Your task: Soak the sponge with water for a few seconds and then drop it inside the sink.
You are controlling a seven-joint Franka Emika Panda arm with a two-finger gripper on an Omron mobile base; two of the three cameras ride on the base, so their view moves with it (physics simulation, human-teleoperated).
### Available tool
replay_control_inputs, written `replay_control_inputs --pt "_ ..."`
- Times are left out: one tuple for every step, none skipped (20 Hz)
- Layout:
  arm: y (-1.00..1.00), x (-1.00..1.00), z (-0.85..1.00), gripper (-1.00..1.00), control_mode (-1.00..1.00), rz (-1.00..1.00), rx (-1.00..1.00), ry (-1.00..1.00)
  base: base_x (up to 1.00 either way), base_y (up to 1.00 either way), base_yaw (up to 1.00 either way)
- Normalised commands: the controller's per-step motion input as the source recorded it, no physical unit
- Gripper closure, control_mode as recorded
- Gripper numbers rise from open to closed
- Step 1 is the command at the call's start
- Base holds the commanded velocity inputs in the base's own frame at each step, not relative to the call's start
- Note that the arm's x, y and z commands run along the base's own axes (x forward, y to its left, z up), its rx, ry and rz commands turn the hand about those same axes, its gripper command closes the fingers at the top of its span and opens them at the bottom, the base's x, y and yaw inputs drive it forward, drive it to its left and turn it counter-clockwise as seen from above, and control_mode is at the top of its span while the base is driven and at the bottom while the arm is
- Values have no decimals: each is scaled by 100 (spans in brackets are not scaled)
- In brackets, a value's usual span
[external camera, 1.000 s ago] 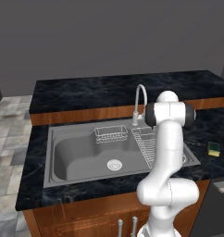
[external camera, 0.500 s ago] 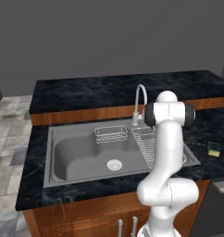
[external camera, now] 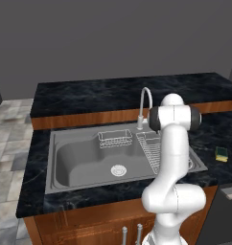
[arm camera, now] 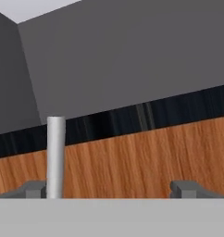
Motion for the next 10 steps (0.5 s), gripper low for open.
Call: replay_control_inputs --pt "-72 9 8 -100 -100 4 0 10 0 0 0" --pt "-72 9 5 -100 -100 3 0 10 0 0 0" --pt "-71 4 5 -100 -100 3 0 9 0 0 0" --pt "-68 0 0 -100 -100 2 0 8 0 0 0" --pt "-66 0 0 -100 -100 1 0 7 0 0 0" --pt "-64 0 0 -100 -100 0 1 9 0 0 0" --pt "-61 0 0 -100 -100 0 1 7 0 0 0" --pt "-61 0 0 -100 -100 0 1 6 0 0 0" --pt "-63 0 0 -100 -100 0 0 4 0 0 0" --pt "-62 0 0 -100 -100 0 0 4 0 0 0"
